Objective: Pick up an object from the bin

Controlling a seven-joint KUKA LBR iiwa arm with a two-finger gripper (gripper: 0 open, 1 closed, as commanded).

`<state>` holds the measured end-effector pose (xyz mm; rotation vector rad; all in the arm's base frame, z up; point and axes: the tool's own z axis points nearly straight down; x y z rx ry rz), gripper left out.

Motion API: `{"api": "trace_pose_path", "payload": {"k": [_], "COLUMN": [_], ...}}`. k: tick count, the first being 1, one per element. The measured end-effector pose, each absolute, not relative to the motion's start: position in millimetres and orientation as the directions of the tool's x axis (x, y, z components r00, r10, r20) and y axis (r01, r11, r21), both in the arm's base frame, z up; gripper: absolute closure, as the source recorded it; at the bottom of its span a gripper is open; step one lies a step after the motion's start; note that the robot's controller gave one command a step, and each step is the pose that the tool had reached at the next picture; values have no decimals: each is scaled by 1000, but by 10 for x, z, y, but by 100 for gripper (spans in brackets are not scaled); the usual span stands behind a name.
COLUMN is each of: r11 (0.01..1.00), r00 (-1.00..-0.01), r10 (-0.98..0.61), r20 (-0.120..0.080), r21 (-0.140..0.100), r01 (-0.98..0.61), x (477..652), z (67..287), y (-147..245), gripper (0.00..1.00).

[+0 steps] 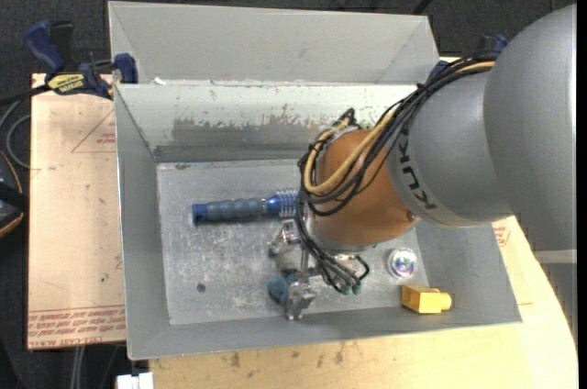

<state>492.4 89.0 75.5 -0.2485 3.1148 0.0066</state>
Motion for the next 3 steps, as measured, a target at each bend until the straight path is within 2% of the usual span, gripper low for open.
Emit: {"api": "trace_pose_path", "payload": {"k": [1, 2, 3], "r11": [987, 978, 979], "r00": [-987, -978, -979], "r10": [-159, -209, -204], "r20": [-11, -9, -11], "r21": [3, 2, 0], "r01": [-159, -209, -204], "x": [4910, 4830, 4923], "z": [753, 1956, 2697], "y": [889, 1165, 1045], "gripper": [100, 100, 100]}}
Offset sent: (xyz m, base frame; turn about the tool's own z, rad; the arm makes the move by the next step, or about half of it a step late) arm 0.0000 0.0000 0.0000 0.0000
